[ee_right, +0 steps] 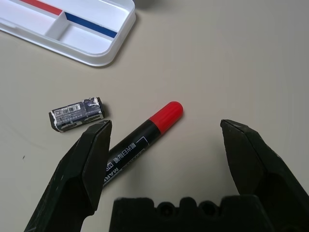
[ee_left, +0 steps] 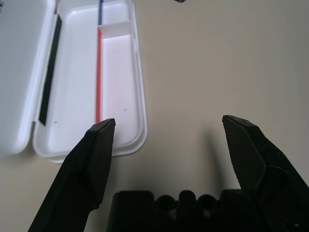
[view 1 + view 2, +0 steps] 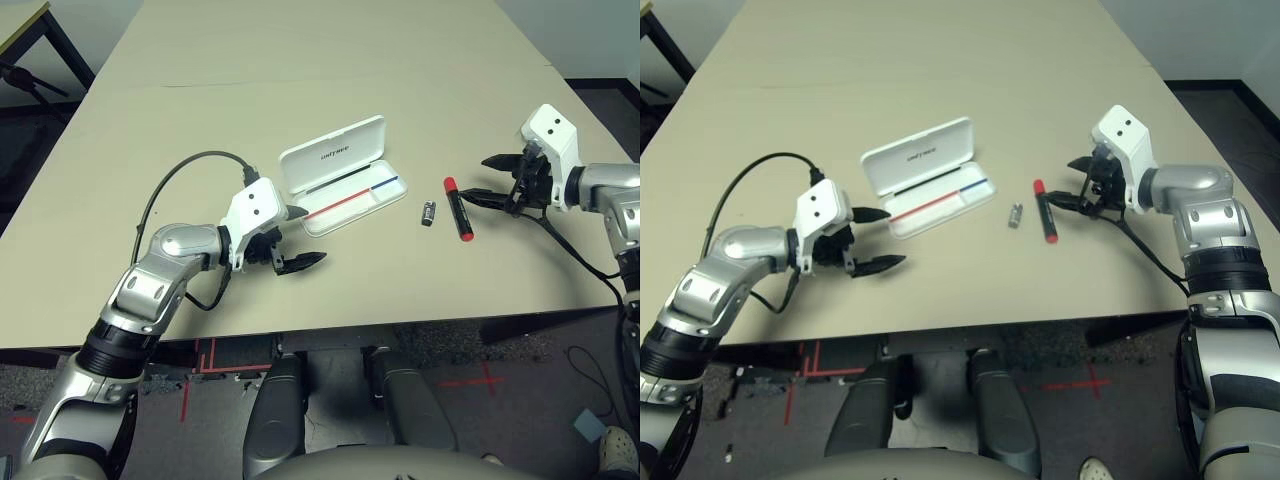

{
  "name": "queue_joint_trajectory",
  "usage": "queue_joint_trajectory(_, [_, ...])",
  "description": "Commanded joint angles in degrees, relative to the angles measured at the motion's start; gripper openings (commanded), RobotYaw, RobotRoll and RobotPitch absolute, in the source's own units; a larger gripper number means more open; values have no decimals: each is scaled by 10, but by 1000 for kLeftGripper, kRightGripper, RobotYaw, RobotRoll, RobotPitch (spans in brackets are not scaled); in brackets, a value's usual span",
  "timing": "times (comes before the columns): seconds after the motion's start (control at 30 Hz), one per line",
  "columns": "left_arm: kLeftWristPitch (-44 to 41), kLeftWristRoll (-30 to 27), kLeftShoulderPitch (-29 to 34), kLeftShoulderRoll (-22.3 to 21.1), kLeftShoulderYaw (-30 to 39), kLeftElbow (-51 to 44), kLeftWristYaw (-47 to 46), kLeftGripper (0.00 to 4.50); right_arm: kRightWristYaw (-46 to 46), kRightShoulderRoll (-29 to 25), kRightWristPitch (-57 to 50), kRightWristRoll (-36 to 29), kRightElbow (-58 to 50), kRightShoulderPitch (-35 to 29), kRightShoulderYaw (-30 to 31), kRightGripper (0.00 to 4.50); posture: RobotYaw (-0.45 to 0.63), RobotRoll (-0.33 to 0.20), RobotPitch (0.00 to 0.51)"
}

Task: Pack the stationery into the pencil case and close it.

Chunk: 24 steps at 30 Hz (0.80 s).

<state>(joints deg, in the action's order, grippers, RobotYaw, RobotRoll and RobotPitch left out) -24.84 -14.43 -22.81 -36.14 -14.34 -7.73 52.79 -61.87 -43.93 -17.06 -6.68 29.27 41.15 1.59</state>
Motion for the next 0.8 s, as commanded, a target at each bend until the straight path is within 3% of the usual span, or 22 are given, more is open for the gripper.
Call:
queue_joint_trajectory(0.03, [16, 23, -8, 12, -23, 27, 10, 4471, 2, 1, 1, 5, -6, -7, 4, 4500, -10, 0, 181])
queue_joint_trajectory(0.43, [37, 62, -44, 50, -42, 93, 15, 4471, 11, 0, -4, 4, -23, -22, 2, 4500, -29, 0, 190])
queue_joint_trajectory(0.8, [21, 99, -67, 50, -69, 116, 33, 4471, 22, 1, -4, 3, -30, -27, 0, 4500, -40, 0, 194])
